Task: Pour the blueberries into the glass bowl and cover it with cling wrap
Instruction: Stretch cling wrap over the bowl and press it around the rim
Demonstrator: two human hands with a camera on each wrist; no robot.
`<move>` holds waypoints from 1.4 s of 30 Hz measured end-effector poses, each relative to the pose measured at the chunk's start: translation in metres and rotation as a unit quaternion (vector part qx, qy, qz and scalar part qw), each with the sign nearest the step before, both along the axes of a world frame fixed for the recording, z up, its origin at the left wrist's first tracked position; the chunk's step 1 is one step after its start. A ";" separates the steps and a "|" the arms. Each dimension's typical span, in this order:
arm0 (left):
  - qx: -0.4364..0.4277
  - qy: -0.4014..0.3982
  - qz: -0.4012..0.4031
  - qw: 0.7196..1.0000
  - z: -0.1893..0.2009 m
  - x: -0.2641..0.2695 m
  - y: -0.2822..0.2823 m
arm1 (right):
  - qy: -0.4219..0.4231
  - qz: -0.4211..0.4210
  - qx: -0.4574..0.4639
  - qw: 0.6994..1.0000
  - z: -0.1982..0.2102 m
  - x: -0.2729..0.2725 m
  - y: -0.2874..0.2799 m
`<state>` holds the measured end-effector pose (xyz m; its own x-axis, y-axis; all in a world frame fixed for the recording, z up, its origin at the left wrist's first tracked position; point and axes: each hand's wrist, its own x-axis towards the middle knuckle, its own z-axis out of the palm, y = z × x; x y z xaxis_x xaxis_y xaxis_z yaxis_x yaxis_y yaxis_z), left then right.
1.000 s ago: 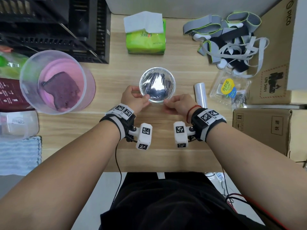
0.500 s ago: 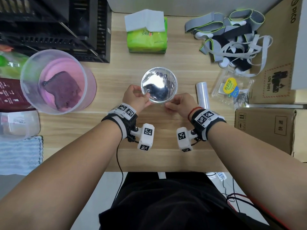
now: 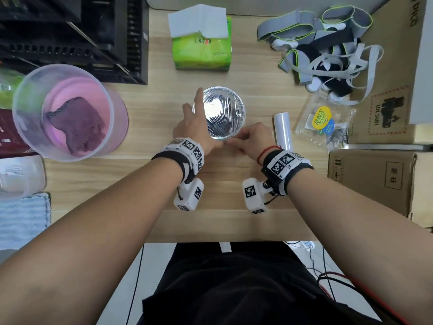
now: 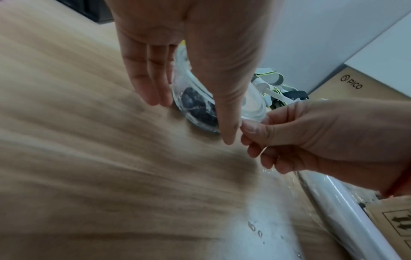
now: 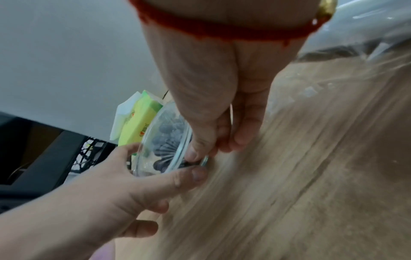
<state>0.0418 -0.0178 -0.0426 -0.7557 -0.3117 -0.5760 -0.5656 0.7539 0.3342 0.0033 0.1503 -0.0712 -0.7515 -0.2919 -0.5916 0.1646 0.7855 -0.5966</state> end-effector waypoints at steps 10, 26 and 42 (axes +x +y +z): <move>-0.005 0.008 0.040 0.999 -0.005 -0.002 0.003 | -0.198 -0.212 -0.012 0.957 0.012 -0.033 -0.010; 0.167 0.046 0.130 0.976 -0.012 -0.004 0.000 | -0.058 -0.212 0.021 0.975 0.021 -0.037 -0.021; 0.196 0.084 0.243 0.946 -0.004 0.009 -0.009 | -0.013 -0.005 0.122 0.992 0.032 -0.047 -0.026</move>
<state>0.0505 -0.0266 -0.0463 -0.6694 -0.4332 -0.6035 -0.7275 0.2177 0.6507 -0.0433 0.1243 -0.0389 -0.7378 -0.1301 -0.6623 0.1863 0.9039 -0.3850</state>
